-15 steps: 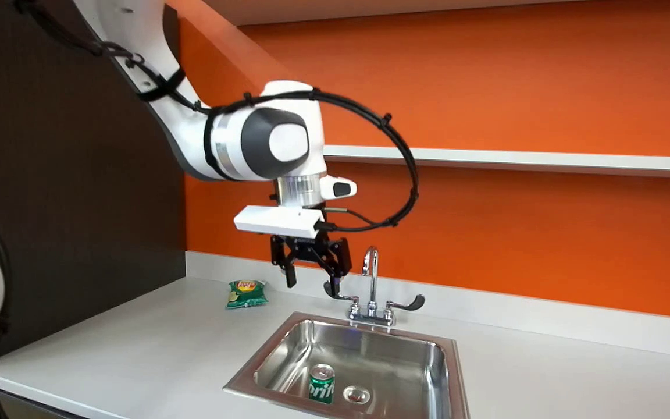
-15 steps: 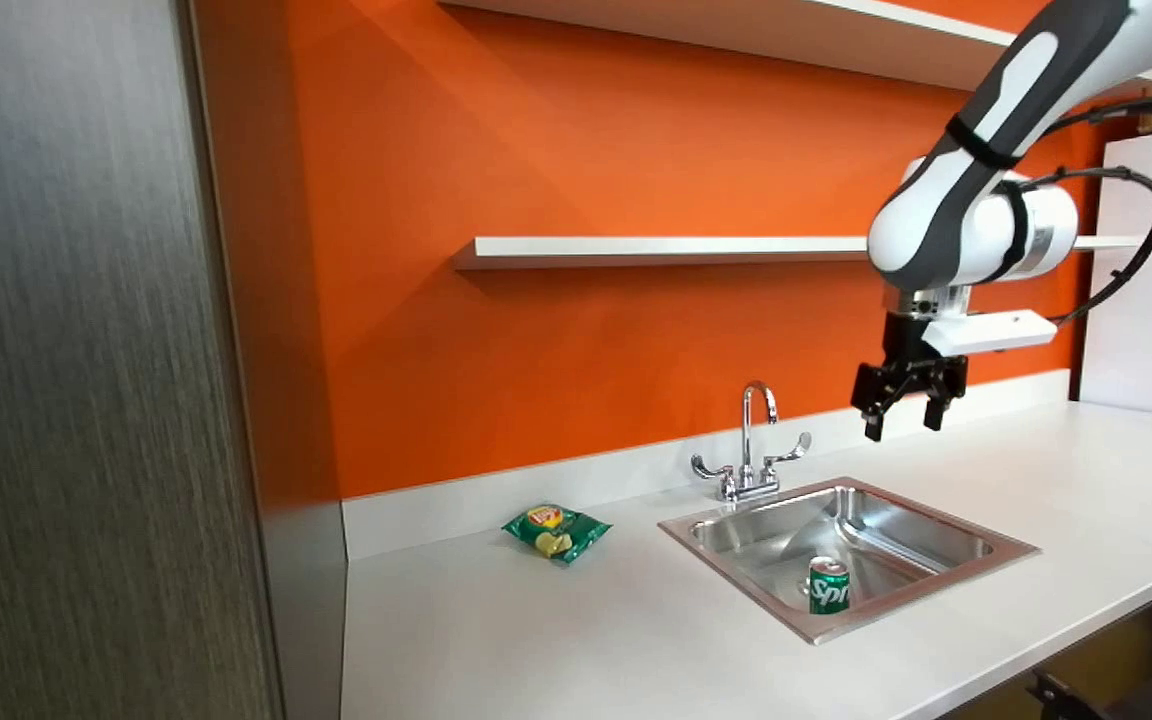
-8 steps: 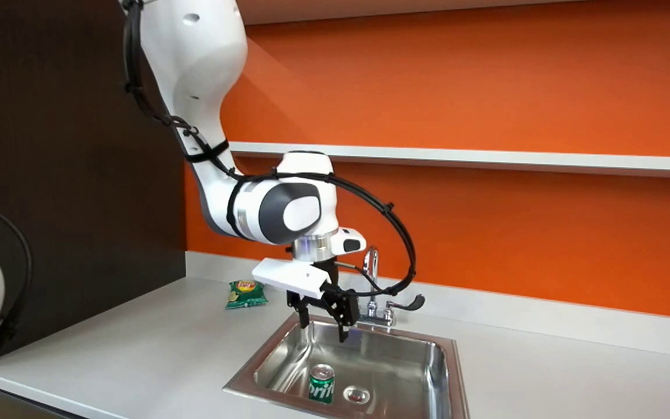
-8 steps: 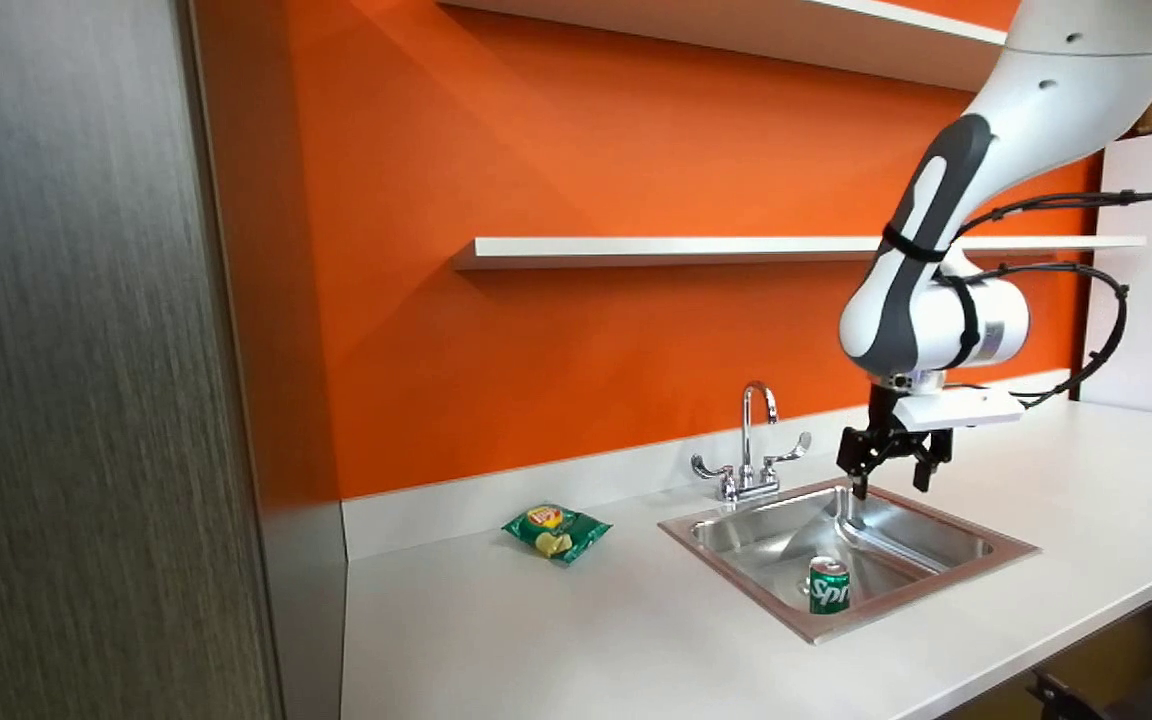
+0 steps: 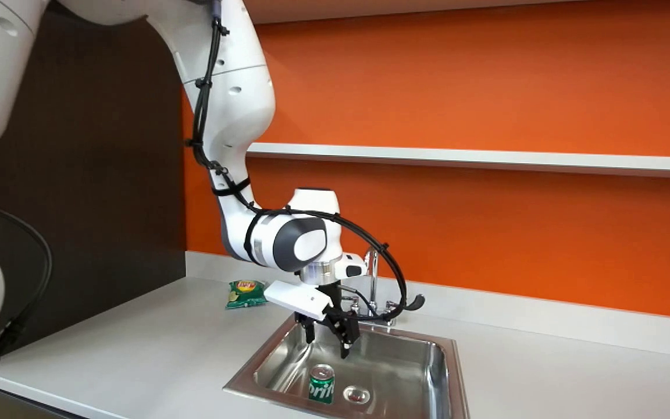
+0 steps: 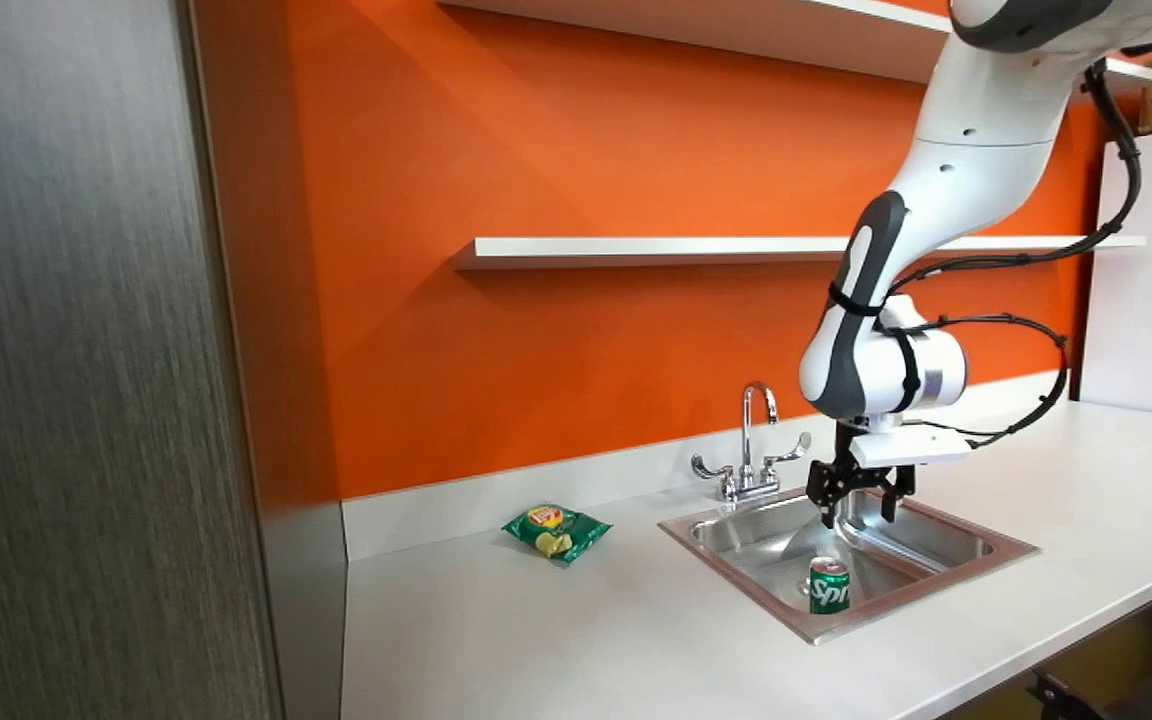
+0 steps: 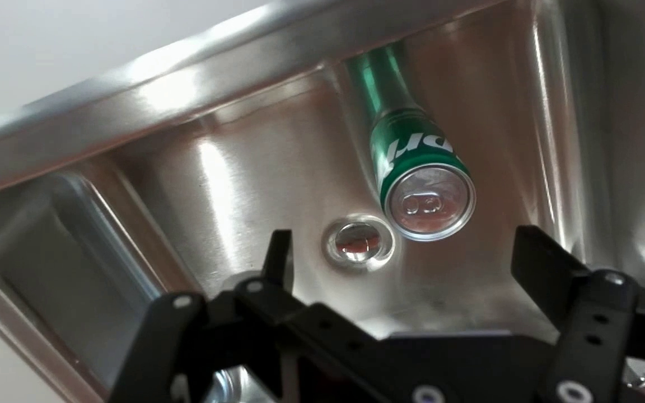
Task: Remove the can from the sink
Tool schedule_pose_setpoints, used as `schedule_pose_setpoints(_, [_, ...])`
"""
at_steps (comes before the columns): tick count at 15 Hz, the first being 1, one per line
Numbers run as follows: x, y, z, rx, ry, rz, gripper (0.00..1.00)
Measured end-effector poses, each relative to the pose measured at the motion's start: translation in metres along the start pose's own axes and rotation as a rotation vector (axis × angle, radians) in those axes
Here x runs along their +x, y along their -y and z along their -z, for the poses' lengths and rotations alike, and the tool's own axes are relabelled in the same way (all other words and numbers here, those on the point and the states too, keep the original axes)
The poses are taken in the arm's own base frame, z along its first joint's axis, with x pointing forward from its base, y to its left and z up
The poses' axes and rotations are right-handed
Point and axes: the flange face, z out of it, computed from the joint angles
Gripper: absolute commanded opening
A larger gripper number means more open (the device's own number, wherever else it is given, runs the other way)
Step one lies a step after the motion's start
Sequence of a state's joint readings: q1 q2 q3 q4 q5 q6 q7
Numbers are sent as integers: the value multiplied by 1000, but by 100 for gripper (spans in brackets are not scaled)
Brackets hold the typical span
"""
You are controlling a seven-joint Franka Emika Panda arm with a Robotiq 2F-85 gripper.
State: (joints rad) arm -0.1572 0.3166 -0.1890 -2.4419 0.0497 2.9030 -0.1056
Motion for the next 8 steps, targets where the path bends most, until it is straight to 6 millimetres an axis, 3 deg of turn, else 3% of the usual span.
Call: schedule_pose_setpoints(8, [17,17,-54,-10,45,2,100])
